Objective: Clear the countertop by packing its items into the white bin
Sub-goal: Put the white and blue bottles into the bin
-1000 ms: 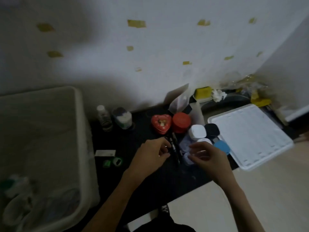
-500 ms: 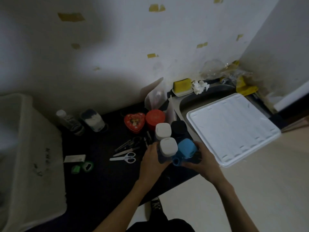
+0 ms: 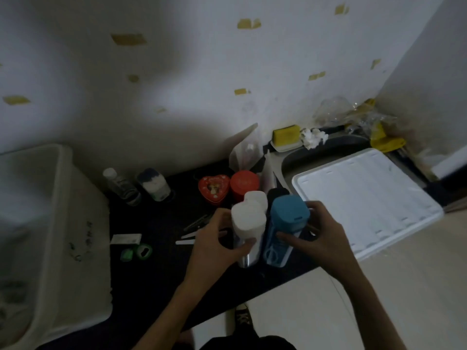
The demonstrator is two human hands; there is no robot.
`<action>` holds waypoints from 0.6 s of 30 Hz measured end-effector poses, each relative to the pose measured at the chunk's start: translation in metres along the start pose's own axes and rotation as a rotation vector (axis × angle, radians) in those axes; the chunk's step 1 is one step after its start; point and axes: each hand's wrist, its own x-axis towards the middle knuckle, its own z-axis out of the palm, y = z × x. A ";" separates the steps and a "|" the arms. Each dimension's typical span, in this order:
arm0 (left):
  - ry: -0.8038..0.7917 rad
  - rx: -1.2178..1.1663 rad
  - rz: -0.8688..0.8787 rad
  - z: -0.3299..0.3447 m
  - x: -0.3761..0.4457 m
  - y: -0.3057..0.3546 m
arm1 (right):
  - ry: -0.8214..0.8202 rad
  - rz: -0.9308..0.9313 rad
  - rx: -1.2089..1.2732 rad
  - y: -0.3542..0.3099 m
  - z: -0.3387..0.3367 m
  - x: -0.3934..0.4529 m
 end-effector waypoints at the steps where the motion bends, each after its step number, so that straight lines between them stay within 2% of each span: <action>1: 0.019 -0.019 0.024 -0.014 0.001 0.010 | -0.012 -0.027 0.028 -0.015 0.003 0.003; 9: 0.222 -0.163 0.088 -0.142 -0.003 0.046 | -0.142 -0.232 0.217 -0.131 0.082 0.031; 14: 0.350 -0.290 0.102 -0.230 -0.022 0.042 | -0.247 -0.307 0.383 -0.206 0.163 0.030; 18: 0.474 -0.375 0.089 -0.304 -0.045 0.032 | -0.403 -0.319 0.510 -0.256 0.240 0.024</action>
